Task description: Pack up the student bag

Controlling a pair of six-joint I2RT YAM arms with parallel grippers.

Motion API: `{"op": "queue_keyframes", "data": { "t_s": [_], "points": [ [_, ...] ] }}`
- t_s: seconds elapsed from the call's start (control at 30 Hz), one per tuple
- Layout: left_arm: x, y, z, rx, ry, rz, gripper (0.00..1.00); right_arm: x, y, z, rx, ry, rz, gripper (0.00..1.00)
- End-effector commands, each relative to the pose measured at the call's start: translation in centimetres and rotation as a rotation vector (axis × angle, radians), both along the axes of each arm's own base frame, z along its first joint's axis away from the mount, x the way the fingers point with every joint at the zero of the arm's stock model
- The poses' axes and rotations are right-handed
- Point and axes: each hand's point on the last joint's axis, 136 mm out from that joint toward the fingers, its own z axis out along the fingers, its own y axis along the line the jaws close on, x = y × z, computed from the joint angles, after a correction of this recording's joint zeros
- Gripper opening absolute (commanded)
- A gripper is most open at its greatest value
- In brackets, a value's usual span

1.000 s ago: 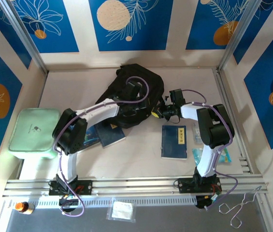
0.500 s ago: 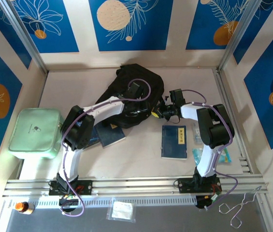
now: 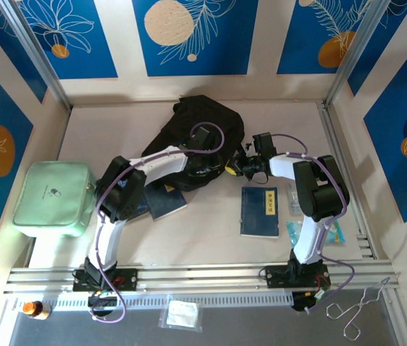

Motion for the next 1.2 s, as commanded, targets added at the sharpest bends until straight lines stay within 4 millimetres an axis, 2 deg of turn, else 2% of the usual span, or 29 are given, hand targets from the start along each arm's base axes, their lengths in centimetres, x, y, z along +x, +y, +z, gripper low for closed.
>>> {"op": "queue_keyframes", "data": {
  "t_s": [0.0,0.27,0.5,0.8,0.87,1.0,1.07,1.17],
  "points": [
    [0.3,-0.2,-1.2,0.008,0.004,0.032,0.24,-0.7,0.5,1.3,0.051,0.004,0.014,0.04],
    [1.3,-1.3,-1.5,-0.024,-0.019,0.023,0.27,-0.8,0.5,1.4,0.058,-0.002,0.021,0.04],
    [2.1,-1.4,-1.3,-0.022,-0.051,0.030,0.22,-1.0,0.5,1.3,0.059,-0.003,0.026,0.04],
    [2.8,-2.0,-0.8,-0.060,-0.073,0.051,0.22,-1.1,0.7,1.4,0.062,-0.007,0.034,0.04],
    [3.0,-1.9,-1.0,-0.053,-0.071,0.060,0.20,-1.1,0.6,1.3,0.059,-0.007,0.033,0.04],
    [2.8,-1.5,-1.0,-0.032,-0.065,0.063,0.01,-1.1,0.4,1.3,0.048,-0.006,0.027,0.04],
    [2.5,-1.2,-0.8,-0.019,-0.066,0.056,0.00,-0.9,0.1,1.3,0.035,-0.008,0.014,0.05],
    [1.8,-0.6,0.6,-0.013,-0.090,0.026,0.00,-0.4,-0.5,2.1,0.022,-0.034,-0.006,0.09]
  ]
}}
